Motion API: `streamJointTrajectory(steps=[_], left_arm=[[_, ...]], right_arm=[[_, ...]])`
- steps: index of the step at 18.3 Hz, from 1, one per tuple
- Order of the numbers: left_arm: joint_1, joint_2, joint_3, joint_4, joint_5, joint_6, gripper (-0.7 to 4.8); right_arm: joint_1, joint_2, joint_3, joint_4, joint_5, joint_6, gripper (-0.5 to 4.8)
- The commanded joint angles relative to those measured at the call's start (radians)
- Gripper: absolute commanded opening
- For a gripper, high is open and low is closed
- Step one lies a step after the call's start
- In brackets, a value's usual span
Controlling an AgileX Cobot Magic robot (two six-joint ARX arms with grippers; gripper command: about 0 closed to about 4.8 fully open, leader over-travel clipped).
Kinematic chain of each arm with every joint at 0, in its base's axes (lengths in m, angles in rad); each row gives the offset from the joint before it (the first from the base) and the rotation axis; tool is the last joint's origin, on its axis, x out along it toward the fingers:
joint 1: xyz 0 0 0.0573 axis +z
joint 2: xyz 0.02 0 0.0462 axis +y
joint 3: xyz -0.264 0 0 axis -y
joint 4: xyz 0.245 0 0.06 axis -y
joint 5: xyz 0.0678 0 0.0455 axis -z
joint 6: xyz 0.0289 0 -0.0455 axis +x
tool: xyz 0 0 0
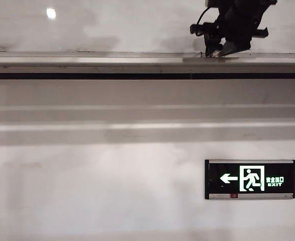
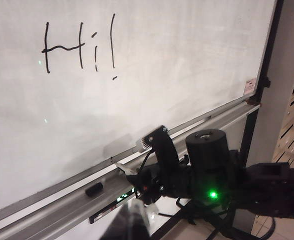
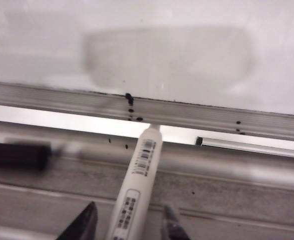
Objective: Take a marker from the whiteboard tray, write "Hi!" on the whiteboard, and then put the marker back vertically into the whiteboard tray.
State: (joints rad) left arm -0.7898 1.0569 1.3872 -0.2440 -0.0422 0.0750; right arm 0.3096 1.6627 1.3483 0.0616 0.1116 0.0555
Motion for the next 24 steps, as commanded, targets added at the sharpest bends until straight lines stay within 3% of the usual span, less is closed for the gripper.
streamJointTrajectory(steps=[1, 12, 14, 16, 17, 20, 24], left_arm=[[0.0, -0.002, 0.006, 0.014, 0.0, 0.003, -0.05], [0.0, -0.002, 0.006, 0.003, 0.001, 0.003, -0.05], [0.0, -0.002, 0.006, -0.006, 0.015, 0.003, -0.05], [0.0, -0.001, 0.006, -0.007, 0.114, 0.003, -0.05], [0.0, 0.002, 0.006, -0.01, 0.118, 0.003, -0.05], [0.0, 0.006, 0.006, -0.009, 0.117, -0.001, -0.05], [0.0, -0.009, 0.006, -0.016, 0.117, -0.005, -0.05]], right_arm=[[0.0, -0.026, 0.004, 0.025, 0.002, 0.001, 1.84], [0.0, -0.134, 0.004, 0.105, -0.002, 0.001, 1.77], [0.0, -0.192, 0.004, 0.099, -0.002, -0.002, -0.15], [0.0, -0.287, 0.004, 0.093, 0.003, -0.011, -0.01], [0.0, -0.325, 0.004, 0.091, 0.003, -0.011, -0.01], [0.0, -0.478, 0.004, -0.017, 0.005, -0.011, -0.01], [0.0, -0.66, -0.002, -0.306, -0.002, -0.066, -0.01]])
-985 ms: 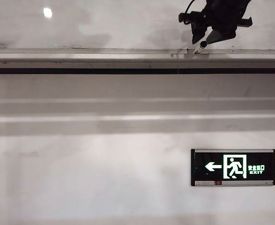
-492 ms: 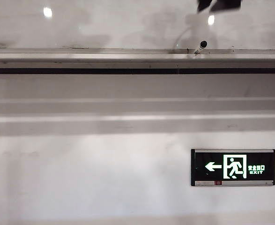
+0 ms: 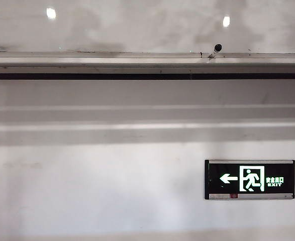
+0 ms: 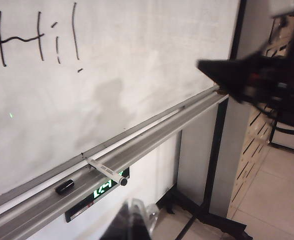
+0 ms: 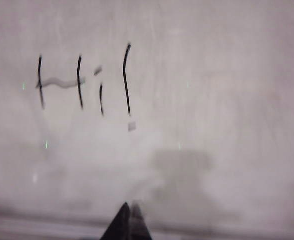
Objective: Take a marker from the whiteboard tray, write "Hi!" on the whiteboard, and then put the marker back vertically into the whiteboard tray.
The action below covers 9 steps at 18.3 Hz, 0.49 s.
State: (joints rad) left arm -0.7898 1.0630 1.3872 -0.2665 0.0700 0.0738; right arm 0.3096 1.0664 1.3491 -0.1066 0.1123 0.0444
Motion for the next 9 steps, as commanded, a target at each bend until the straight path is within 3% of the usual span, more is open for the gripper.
streamJointTrajectory(steps=[1, 5, 9], left_arm=[[0.0, -0.03, 0.006, 0.006, -0.002, -0.003, -0.05], [0.0, -0.105, -0.04, -0.086, -0.072, -0.002, -0.05], [0.0, -0.305, -0.303, -0.021, -0.081, 0.0, -0.05]], right_arm=[[0.0, -0.112, -0.027, -0.177, -0.007, -0.106, -0.01], [0.0, -0.325, -0.294, -0.171, -0.064, -0.108, -0.01], [0.0, -0.563, -0.631, -0.091, -0.05, -0.105, -0.01]])
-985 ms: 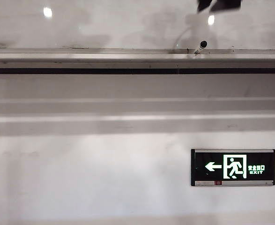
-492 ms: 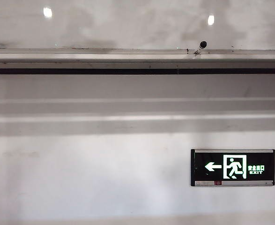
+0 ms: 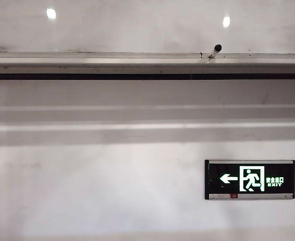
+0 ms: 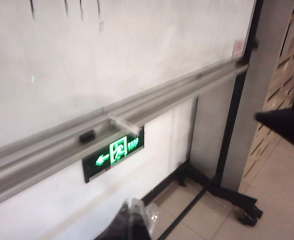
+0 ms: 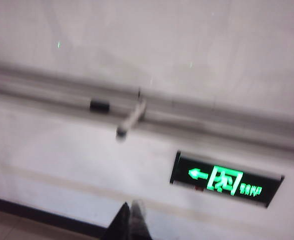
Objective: Take a marker from the whiteboard tray, write "Hi!" on the whiteboard, and then put the marker back vertically into the whiteboard tray.
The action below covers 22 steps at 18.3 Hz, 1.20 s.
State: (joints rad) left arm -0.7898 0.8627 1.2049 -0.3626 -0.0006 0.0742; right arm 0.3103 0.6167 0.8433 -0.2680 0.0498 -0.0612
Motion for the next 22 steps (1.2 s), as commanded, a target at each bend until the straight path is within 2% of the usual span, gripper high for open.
streamJointTrajectory(steps=[1, 3, 4, 5, 7, 12, 16, 19, 21, 22], left_arm=[[0.0, -0.164, -0.188, 0.081, -0.058, 0.001, -0.05], [0.0, -0.278, -0.304, 0.081, -0.094, 0.001, -0.05], [0.0, -0.331, -0.356, 0.084, -0.093, 0.001, -0.05], [0.0, -0.379, -0.4, 0.082, -0.094, 0.001, -0.05], [0.001, -0.477, -0.496, 0.068, -0.094, -0.003, -0.05], [0.001, -0.686, -0.73, 0.071, -0.135, -0.048, -0.05], [0.001, -0.744, -0.912, 0.225, -0.119, -0.114, -0.05], [0.002, -0.744, -0.94, 0.245, -0.115, -0.112, -0.05], [0.004, -0.768, -0.94, 0.245, -0.158, -0.108, -0.05], [0.034, -0.774, -0.94, 0.245, -0.172, -0.108, -0.05]], right_arm=[[-0.001, -0.169, -0.19, 0.071, 0.052, 0.001, -0.01], [0.0, -0.266, -0.295, 0.064, 0.063, 0.002, 0.0], [-0.001, -0.311, -0.346, 0.063, 0.065, 0.002, 0.23], [-0.001, -0.348, -0.386, 0.063, 0.069, 0.002, 0.68], [-0.001, -0.414, -0.445, 0.017, 0.09, 0.01, 0.68], [0.0, -0.539, -0.457, -0.108, 0.087, 0.035, 0.67], [-0.001, -0.568, -0.457, -0.109, 0.087, 0.035, 0.67], [-0.001, -0.568, -0.457, -0.11, 0.087, 0.035, 0.67], [-0.001, -0.568, -0.457, -0.11, 0.087, 0.035, 0.67], [-0.001, -0.568, -0.457, -0.11, 0.087, 0.035, 0.67]])
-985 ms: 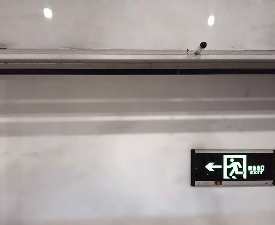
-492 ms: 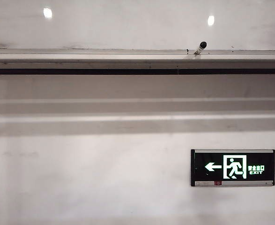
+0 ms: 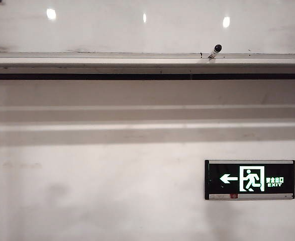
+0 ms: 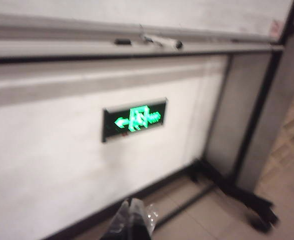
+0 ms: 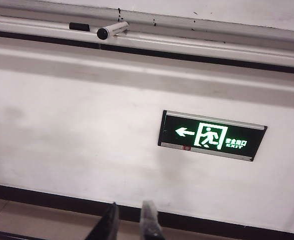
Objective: Take a marker from the whiteboard tray, write "Hi!" on the whiteboard, and then put the marker back vertically into the whiteboard tray.
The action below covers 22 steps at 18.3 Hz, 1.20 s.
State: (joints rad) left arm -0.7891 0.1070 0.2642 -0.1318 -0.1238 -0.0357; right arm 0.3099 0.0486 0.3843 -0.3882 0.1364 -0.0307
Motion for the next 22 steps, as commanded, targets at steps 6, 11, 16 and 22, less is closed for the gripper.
streamJointTrajectory(steps=[6, 11, 16, 22], left_arm=[[0.491, -0.057, -0.057, 0.029, 0.113, -0.003, -0.05], [0.609, -0.104, -0.176, 0.063, 0.101, -0.002, -0.05], [0.758, -0.104, -0.257, 0.151, 0.114, 0.041, -0.05], [0.777, -0.104, -0.257, 0.132, 0.113, 0.089, -0.05]], right_arm=[[0.0, 0.0, 0.002, 0.01, 0.0, 0.005, 0.67], [0.0, 0.0, 0.002, 0.01, 0.0, 0.005, 0.67], [0.0, 0.0, 0.002, 0.01, 0.0, 0.004, 0.67], [0.0, 0.0, 0.002, 0.01, 0.0, 0.004, 0.67]])
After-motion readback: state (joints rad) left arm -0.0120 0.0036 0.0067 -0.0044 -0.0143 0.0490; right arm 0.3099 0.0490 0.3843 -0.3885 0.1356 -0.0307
